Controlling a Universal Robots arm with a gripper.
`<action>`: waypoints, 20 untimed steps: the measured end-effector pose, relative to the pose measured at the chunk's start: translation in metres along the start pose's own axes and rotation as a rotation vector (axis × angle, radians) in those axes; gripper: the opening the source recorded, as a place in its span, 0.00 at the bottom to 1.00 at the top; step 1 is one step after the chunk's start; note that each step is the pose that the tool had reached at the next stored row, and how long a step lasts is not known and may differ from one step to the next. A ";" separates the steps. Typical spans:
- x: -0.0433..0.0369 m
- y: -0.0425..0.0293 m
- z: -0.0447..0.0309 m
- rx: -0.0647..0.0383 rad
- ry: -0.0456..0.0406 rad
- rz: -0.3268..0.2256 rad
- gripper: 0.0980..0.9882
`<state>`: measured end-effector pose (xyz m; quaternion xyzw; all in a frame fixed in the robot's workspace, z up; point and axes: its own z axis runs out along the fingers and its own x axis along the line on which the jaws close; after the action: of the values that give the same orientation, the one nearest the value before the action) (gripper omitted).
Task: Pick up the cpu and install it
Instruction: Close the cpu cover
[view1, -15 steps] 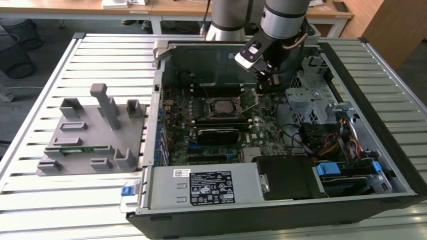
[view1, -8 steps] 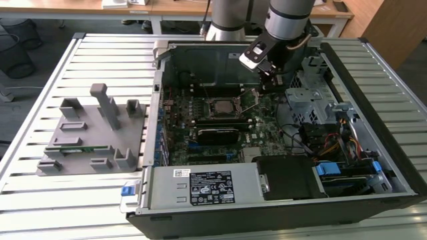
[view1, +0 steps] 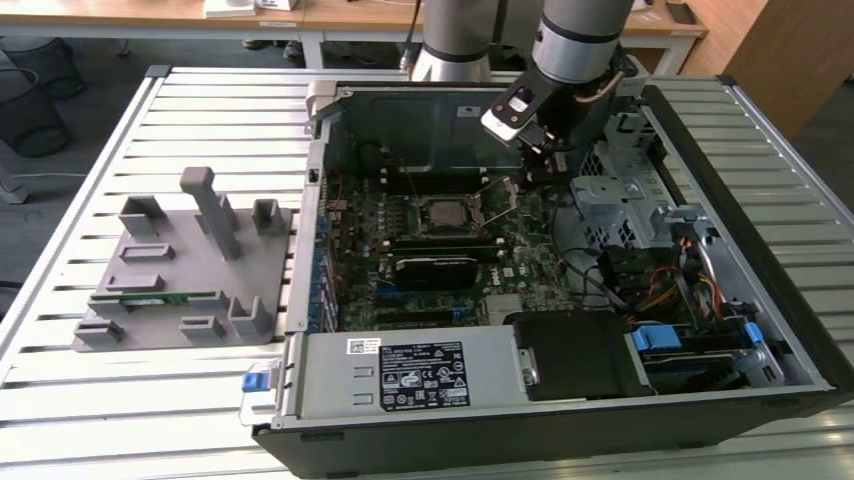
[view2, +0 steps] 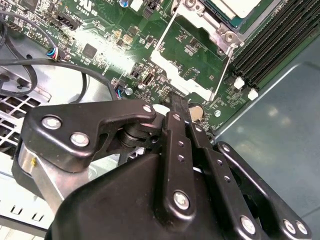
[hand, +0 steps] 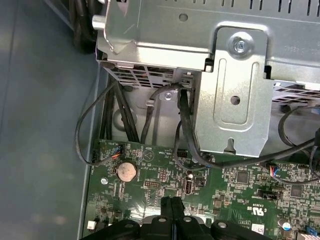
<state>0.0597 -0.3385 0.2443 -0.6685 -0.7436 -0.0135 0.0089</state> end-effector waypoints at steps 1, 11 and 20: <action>0.0000 0.0000 0.0012 0.000 0.0002 0.000 0.02; -0.0001 -0.0009 0.0072 0.006 0.0016 0.000 0.02; 0.0009 -0.0060 0.0030 0.017 0.0041 0.000 0.02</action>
<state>0.0536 -0.3382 0.2413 -0.6685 -0.7435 -0.0087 0.0160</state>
